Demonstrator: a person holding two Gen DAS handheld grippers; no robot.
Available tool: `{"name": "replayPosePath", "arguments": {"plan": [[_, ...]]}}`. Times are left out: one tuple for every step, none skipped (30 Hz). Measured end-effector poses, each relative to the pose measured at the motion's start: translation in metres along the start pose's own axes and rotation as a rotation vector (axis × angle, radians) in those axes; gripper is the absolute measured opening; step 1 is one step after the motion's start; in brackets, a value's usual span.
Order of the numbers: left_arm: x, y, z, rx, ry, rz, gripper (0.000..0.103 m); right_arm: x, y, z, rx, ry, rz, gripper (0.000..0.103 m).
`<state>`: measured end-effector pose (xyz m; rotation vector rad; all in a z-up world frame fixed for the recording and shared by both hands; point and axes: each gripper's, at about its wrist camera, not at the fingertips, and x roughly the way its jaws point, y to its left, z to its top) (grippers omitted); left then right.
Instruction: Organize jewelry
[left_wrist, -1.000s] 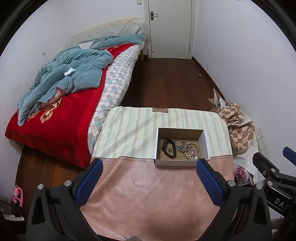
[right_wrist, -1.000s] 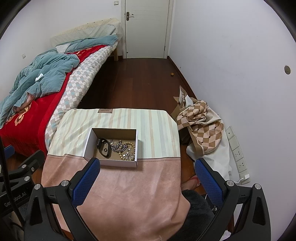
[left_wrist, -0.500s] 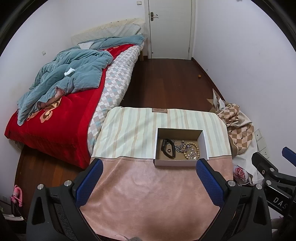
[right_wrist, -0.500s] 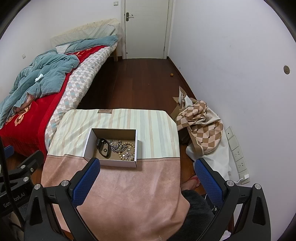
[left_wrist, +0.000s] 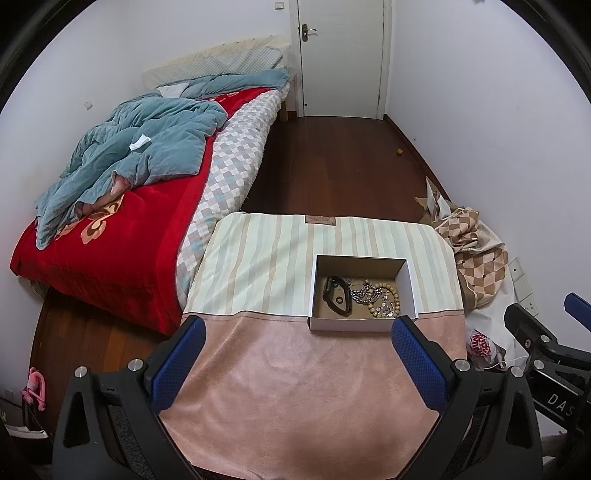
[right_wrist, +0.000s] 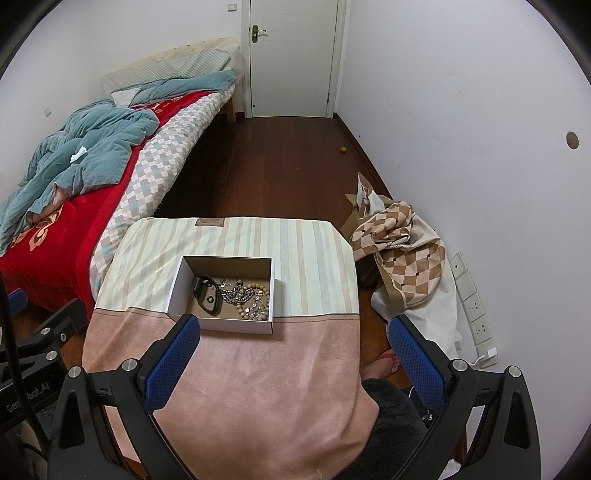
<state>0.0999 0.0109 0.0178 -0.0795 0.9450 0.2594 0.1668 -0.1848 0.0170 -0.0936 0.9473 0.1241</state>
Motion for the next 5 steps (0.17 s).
{"name": "replayPosePath", "arguments": {"plan": [[-0.0003, 0.001, -0.0001, -0.002, -0.002, 0.0, 0.103, -0.0002, -0.0001, -0.0001, 0.0, 0.001, 0.001, 0.103], [-0.0011, 0.002, -0.0005, -0.004, -0.008, 0.004, 0.103, 0.0002, -0.0007, 0.001, -0.001, 0.001, 0.001, 0.103], [-0.0023, 0.0018, -0.0001, -0.007, -0.013, 0.004, 0.103, 0.0001, -0.001, 0.0013, -0.002, 0.001, 0.0, 0.103], [-0.0026, 0.0026, -0.0008, -0.009, -0.015, 0.0, 0.103, 0.0002, -0.0012, 0.0013, -0.002, 0.001, 0.0, 0.103], [-0.0025, 0.0026, -0.0003, -0.009, -0.013, -0.005, 0.103, 0.0, -0.0015, 0.0015, -0.001, 0.0, 0.0, 0.103]]}}
